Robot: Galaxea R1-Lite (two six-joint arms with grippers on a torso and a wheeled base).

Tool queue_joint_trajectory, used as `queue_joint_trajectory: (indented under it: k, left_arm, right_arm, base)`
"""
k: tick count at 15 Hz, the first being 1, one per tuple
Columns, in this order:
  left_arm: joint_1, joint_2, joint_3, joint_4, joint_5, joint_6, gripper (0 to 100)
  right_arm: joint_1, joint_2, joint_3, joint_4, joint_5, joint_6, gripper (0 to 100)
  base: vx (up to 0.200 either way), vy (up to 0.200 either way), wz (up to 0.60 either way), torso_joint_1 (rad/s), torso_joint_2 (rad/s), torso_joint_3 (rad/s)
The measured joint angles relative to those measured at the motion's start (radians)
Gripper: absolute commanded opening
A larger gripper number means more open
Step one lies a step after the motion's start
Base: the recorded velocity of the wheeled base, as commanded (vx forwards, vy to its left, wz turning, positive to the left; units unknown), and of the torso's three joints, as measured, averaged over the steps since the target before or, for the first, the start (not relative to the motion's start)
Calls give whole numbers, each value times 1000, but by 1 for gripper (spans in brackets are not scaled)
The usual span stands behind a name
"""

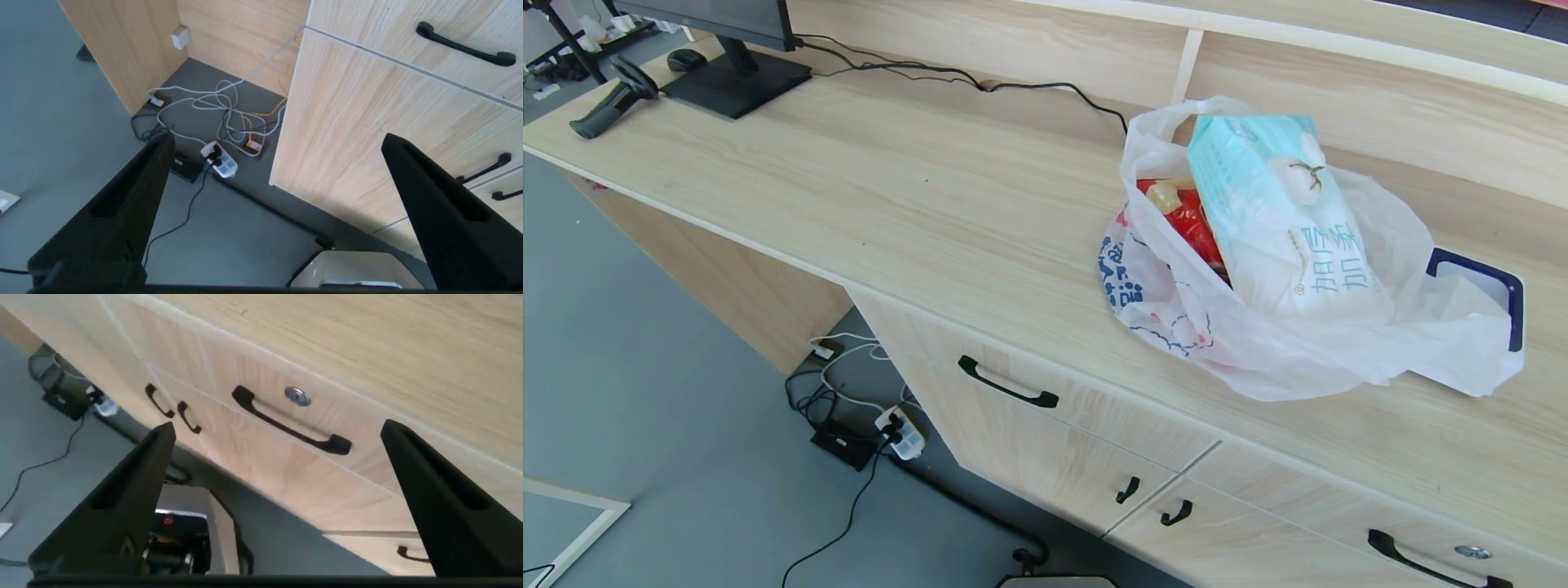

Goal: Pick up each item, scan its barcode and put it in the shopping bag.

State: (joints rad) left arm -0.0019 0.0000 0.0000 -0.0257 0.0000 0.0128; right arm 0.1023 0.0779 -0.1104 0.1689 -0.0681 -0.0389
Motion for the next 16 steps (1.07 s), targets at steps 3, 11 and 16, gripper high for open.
queue_joint_trajectory:
  k: [3,11,16]
  left_arm:
    - [0,0,0,0,0,0,100]
    - [0,0,0,-3,0,-1,100]
    - [1,0,0,1,0,1,100]
  right_arm:
    - [-137,-4,57,-166,12,-21,100]
    - [-109,-65,107,-170,21,0,100]
    - [-104,-78,109,-167,21,41,100]
  base:
    - [0,0,0,0,0,0]
    - [0,0,0,0,0,0]
    - [0,0,0,0,0,0]
